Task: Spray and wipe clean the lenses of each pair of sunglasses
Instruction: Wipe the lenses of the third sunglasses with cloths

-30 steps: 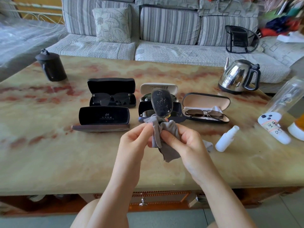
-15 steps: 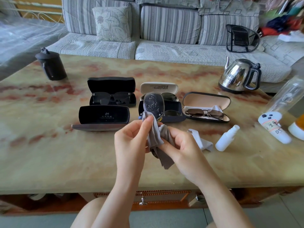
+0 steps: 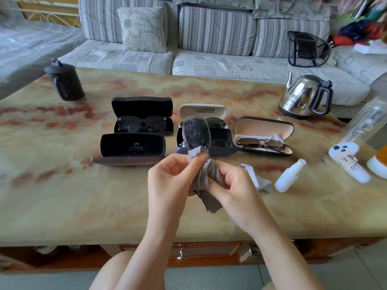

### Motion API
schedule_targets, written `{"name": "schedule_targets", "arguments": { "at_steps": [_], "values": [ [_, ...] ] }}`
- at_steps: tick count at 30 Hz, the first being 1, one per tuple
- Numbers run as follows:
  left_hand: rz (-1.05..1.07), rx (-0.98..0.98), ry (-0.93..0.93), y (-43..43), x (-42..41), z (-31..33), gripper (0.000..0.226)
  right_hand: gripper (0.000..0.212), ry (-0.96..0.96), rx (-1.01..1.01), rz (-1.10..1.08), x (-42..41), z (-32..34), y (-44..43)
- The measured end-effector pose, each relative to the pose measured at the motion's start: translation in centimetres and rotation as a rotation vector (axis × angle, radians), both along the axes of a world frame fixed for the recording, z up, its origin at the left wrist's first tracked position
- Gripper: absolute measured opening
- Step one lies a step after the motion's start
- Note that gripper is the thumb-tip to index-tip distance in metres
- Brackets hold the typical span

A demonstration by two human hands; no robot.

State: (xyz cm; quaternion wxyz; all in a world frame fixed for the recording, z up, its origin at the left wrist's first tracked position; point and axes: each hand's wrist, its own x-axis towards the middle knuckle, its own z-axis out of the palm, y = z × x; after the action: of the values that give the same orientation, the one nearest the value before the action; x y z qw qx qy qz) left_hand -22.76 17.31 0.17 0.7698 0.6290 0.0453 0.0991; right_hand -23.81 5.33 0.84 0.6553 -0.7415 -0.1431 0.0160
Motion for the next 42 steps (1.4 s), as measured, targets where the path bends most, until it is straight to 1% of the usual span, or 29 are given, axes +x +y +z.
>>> {"name": "schedule_targets", "arguments": {
  "at_steps": [2, 4, 6, 7, 11, 14, 15, 18, 21, 24, 25, 27, 31, 33, 35, 37, 42],
  "values": [
    [0.001, 0.005, -0.02, 0.0, -0.1, 0.1, 0.023, 0.013, 0.01, 0.037, -0.013, 0.0, 0.0, 0.1],
    [-0.022, 0.009, -0.057, 0.0, -0.2, 0.2, 0.03, 0.013, 0.031, 0.085, -0.046, 0.1, 0.0, 0.1],
    [-0.04, 0.014, -0.073, 0.0, -0.3, 0.2, 0.039, 0.019, 0.052, 0.125, -0.075, 0.2, -0.2, 0.1],
    [-0.055, 0.009, -0.074, 0.0, -0.3, 0.2, 0.04, 0.022, 0.063, 0.137, -0.091, 0.3, -0.3, 0.1],
    [-0.138, -0.03, -0.056, -0.2, -0.2, -0.3, 0.035, 0.026, 0.093, 0.194, -0.163, 0.4, -0.3, 0.3],
    [-0.146, -0.025, -0.061, -0.1, -0.3, -0.3, 0.024, 0.031, 0.085, 0.207, -0.18, 0.5, -0.5, 0.3],
    [-0.148, -0.028, -0.056, 0.0, -0.2, -0.2, 0.025, 0.035, 0.079, 0.199, -0.181, 0.5, -0.6, 0.3],
    [-0.16, -0.067, -0.03, 0.4, 0.1, -0.3, 0.037, 0.039, 0.043, 0.155, -0.172, 0.7, -0.9, 0.0],
    [-0.169, -0.095, -0.021, 0.7, 0.3, -0.1, 0.043, 0.032, 0.03, 0.138, -0.136, 0.6, -1.0, -0.2],
    [-0.162, -0.115, -0.039, 1.1, 0.2, -0.1, 0.047, 0.016, 0.029, 0.148, -0.092, 0.5, -1.1, -0.2],
    [-0.163, -0.136, -0.049, 1.2, 0.2, -0.1, 0.047, 0.015, 0.034, 0.164, -0.086, 0.5, -1.1, -0.2],
    [-0.174, -0.149, -0.078, 1.4, 0.1, -0.1, 0.042, 0.02, 0.053, 0.193, -0.086, 0.5, -0.9, -0.3],
    [-0.166, -0.016, -0.102, 1.0, -0.1, 0.1, 0.025, 0.027, 0.102, 0.211, -0.128, 0.5, -0.3, -0.3],
    [-0.18, 0.02, -0.098, 0.8, -0.2, 0.1, 0.028, 0.025, 0.097, 0.189, -0.147, 0.2, -0.2, -0.1],
    [-0.214, -0.001, -0.09, 0.6, -0.3, 0.1, 0.033, 0.022, 0.073, 0.184, -0.175, 0.1, -0.2, 0.0],
    [-0.24, -0.024, -0.068, 0.4, -0.5, 0.1, 0.038, 0.025, 0.033, 0.17, -0.21, -0.1, -0.2, 0.1],
    [-0.28, -0.014, -0.079, 0.1, -0.6, -0.1, 0.024, 0.034, 0.023, 0.128, -0.229, 0.1, 0.1, -0.3]
  ]
}}
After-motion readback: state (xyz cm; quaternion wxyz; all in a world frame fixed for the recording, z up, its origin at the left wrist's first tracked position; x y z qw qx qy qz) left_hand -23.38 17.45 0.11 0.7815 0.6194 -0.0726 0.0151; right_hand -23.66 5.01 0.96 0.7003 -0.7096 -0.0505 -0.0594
